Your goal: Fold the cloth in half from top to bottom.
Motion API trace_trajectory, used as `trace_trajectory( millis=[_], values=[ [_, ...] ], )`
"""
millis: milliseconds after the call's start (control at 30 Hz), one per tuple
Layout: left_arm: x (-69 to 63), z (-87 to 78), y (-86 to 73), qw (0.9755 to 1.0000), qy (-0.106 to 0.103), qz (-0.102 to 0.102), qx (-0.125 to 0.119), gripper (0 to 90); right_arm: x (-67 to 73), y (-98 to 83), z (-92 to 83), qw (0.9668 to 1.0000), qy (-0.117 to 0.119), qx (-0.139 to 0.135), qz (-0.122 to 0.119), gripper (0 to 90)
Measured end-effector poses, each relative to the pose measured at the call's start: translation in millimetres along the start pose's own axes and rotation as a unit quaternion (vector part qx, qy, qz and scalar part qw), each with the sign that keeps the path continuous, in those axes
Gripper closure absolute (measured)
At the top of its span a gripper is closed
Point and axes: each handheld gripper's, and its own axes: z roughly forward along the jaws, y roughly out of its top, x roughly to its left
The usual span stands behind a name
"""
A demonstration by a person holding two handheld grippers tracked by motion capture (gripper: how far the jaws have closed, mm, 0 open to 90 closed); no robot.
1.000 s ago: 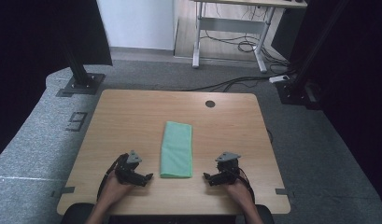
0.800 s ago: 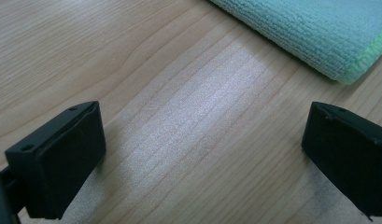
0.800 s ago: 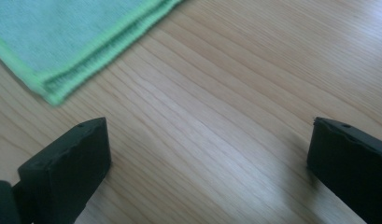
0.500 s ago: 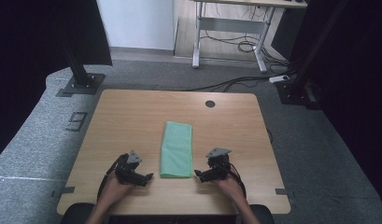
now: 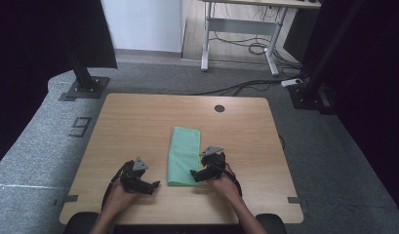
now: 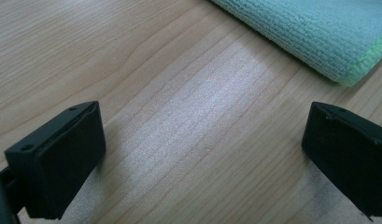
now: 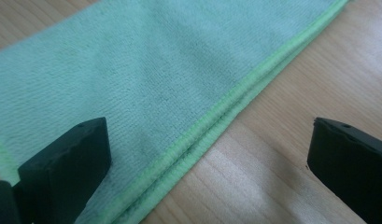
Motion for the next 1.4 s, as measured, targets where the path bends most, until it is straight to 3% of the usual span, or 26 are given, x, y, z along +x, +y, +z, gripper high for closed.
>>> trace_trajectory(
  millis=[300, 467, 733, 833, 1067, 1233, 1400],
  values=[
    [-0.9, 0.3, 3.9, 0.9999, 0.005, -0.006, 0.013, 0.0, 0.5, -7.9, 0.8, 1.0000, -0.001, 0.008, 0.000, 0.0],
    [2.3, -0.6, 9.4, 0.9997, 0.000, -0.024, 0.005, 0.0, 3.8, -14.3, -3.9, 1.0000, 0.004, 0.007, 0.004, 0.0],
    [2.8, 2.6, 32.8, 0.9996, 0.002, -0.020, -0.021, 0.5, 10.0, -24.7, -12.1, 0.9999, 0.008, 0.005, 0.012, 0.0],
    [1.5, 6.9, 42.5, 0.9992, -0.006, -0.025, -0.031, 1.3, 12.2, -28.1, -15.0, 0.9999, 0.009, 0.003, 0.011, 0.0],
    [-3.6, 26.9, 66.2, 0.9996, 0.002, -0.009, -0.027, 1.4, 16.4, -36.4, -22.1, 0.9999, 0.011, 0.000, 0.008, 0.0],
    [-7.4, 40.6, 65.6, 1.0000, 0.007, 0.004, -0.003, 1.5, 19.6, -41.0, -26.7, 0.9999, 0.014, 0.001, 0.006, 0.0],
    [-10.0, 45.0, 56.1, 1.0000, -0.003, -0.003, 0.004, 1.6, 23.4, -45.6, -30.8, 0.9998, 0.019, -0.001, 0.002, 0.0]
  ],
)
